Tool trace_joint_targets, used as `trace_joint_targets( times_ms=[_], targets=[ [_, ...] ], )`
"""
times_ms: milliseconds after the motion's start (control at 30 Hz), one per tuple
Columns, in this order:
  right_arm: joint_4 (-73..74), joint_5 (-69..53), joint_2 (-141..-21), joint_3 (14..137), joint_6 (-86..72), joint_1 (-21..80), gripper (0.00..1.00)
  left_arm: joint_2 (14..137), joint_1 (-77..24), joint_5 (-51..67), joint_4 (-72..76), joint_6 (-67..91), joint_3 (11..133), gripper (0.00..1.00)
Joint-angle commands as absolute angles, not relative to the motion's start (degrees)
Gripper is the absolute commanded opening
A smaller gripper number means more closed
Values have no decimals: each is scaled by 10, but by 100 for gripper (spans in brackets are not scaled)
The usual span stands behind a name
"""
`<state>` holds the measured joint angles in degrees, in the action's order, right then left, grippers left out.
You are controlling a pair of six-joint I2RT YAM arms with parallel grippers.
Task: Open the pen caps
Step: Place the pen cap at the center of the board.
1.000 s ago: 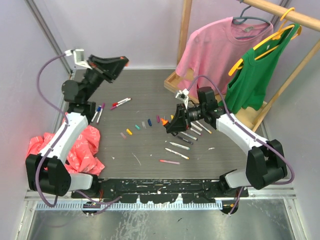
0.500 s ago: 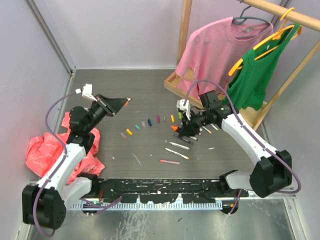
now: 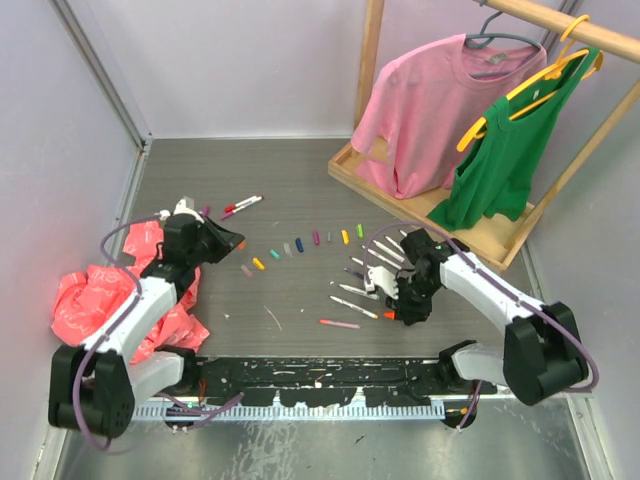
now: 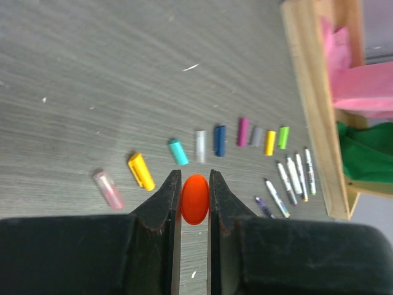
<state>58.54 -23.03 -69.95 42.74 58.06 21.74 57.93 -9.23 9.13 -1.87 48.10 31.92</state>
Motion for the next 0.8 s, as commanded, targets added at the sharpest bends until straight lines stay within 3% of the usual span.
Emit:
trace_joint_targets(
  times_ms=[0,467,767],
  targets=[
    [602,-231,-754,411,649,218,3,644,-86,79,-51,499,365,0],
    [574,-212,-839,386,667,216,12,718,-52,53,-21,499,358,0],
    [555,-185,-827,373,649,215,27,788,-49,54,5,509,370,0]
  ],
)
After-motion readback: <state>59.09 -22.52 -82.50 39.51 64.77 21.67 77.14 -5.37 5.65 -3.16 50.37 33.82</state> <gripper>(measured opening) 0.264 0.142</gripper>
